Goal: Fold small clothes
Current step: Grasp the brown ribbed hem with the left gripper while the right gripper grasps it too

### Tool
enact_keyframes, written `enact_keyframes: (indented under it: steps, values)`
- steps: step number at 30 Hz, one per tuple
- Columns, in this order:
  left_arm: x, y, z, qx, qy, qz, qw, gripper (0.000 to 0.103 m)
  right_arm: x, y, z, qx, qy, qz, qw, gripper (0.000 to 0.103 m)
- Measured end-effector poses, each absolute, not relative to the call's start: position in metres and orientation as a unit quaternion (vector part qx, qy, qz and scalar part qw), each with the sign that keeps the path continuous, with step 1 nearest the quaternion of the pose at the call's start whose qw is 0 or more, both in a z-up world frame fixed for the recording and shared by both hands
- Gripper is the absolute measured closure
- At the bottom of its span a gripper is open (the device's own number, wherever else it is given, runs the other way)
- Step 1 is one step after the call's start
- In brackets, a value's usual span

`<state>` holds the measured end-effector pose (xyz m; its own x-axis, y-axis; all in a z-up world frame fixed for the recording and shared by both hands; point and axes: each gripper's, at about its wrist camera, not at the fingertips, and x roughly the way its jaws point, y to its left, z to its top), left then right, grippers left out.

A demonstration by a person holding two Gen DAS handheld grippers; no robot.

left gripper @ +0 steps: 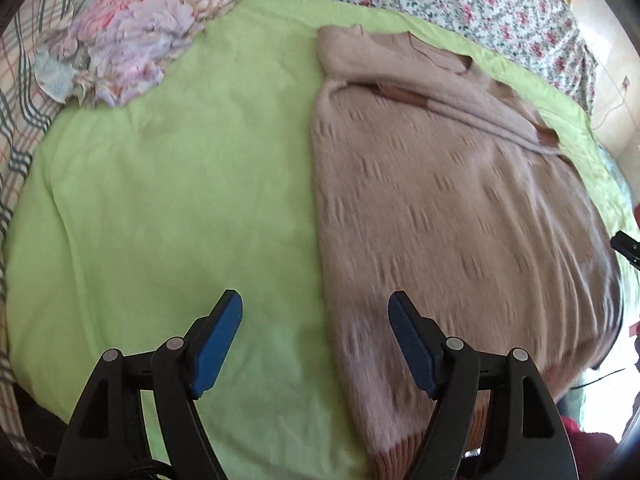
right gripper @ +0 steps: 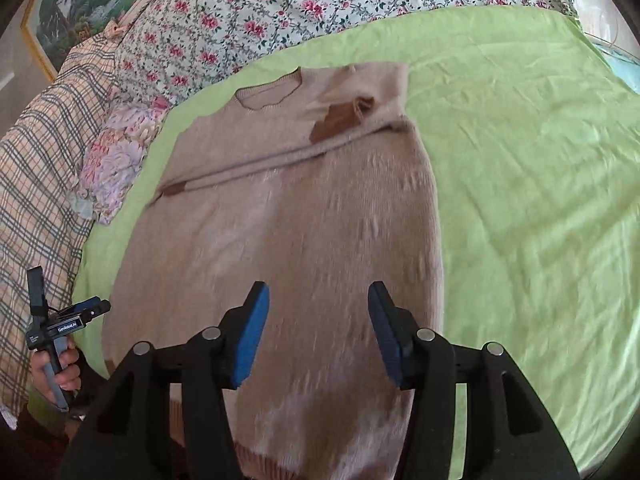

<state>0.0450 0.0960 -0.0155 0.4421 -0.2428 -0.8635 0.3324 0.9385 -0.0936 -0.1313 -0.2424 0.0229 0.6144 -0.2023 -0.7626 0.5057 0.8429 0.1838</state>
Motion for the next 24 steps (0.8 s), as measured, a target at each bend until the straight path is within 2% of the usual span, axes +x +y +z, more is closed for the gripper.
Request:
enact_keyframes:
  steps: [11,17,21,23,24]
  values:
    - [-0.024,0.096,-0.03,0.008,0.508,-0.27,0.818,0.026,-0.204,-0.209,0.013,0.184,0.406,-0.149,0.882,0.048]
    - [-0.041,0.085,-0.034,0.013,0.503,-0.317,0.804,0.027,-0.24,-0.217,-0.002,0.216,0.415,-0.128,0.875,0.048]
    - [-0.042,0.084,-0.037,0.016,0.499,-0.338,0.798,0.027,-0.24,-0.216,-0.015,0.243,0.393,-0.078,0.884,0.048]
    - [-0.039,0.083,-0.035,0.006,0.5,-0.354,0.79,0.038,-0.234,-0.211,-0.022,0.242,0.396,-0.049,0.884,0.048]
    - [-0.037,0.084,-0.035,0.003,0.503,-0.359,0.786,0.048,-0.234,-0.209,-0.024,0.238,0.398,-0.043,0.885,0.048]
